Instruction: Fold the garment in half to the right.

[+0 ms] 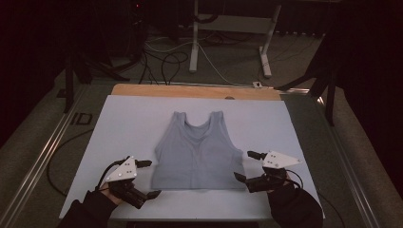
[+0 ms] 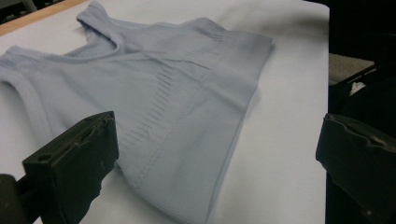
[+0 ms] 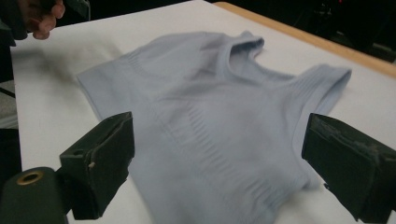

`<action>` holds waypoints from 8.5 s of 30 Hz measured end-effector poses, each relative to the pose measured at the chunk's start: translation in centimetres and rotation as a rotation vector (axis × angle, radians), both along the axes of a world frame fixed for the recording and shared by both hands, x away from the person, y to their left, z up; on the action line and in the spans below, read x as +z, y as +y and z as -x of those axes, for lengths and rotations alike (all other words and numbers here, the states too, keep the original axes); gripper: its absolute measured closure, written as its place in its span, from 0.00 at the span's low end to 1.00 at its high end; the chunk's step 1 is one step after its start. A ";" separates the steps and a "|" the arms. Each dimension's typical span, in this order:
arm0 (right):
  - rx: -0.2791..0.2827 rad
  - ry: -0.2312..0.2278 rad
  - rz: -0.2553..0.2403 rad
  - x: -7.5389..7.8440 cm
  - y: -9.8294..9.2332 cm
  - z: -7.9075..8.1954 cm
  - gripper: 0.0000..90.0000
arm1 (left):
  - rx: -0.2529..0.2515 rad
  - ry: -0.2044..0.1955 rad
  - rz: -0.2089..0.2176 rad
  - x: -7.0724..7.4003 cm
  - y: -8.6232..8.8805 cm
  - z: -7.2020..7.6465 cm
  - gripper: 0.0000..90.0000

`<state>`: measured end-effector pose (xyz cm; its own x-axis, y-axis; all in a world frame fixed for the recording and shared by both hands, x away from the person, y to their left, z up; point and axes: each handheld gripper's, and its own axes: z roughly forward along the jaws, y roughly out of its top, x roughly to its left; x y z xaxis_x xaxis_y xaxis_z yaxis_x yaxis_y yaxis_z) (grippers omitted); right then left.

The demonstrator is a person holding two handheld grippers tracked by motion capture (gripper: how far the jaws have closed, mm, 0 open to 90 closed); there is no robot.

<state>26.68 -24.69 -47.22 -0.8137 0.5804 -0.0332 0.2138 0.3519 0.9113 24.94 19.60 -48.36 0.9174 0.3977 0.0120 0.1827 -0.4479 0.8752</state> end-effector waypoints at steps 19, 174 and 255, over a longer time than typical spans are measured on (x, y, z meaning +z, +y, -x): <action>0.076 -0.058 -0.005 4.1 4.5 -4.4 0.11 | 0.035 0.025 -0.026 1.9 -1.1 -0.8 0.01; -0.093 0.195 0.486 -3.3 27.3 -25.5 0.92 | 0.198 0.145 -0.251 -3.2 -4.4 -1.5 0.95; -0.110 0.148 0.285 3.4 14.3 -24.5 0.92 | -0.140 0.008 -0.383 0.5 -19.0 -4.5 0.95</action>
<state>51.14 -10.41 -43.85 -0.7548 0.6493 -0.0928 0.3875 0.5556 0.7356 29.42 0.55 -47.84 0.9630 0.2375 0.1275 0.1033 -0.7620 0.6392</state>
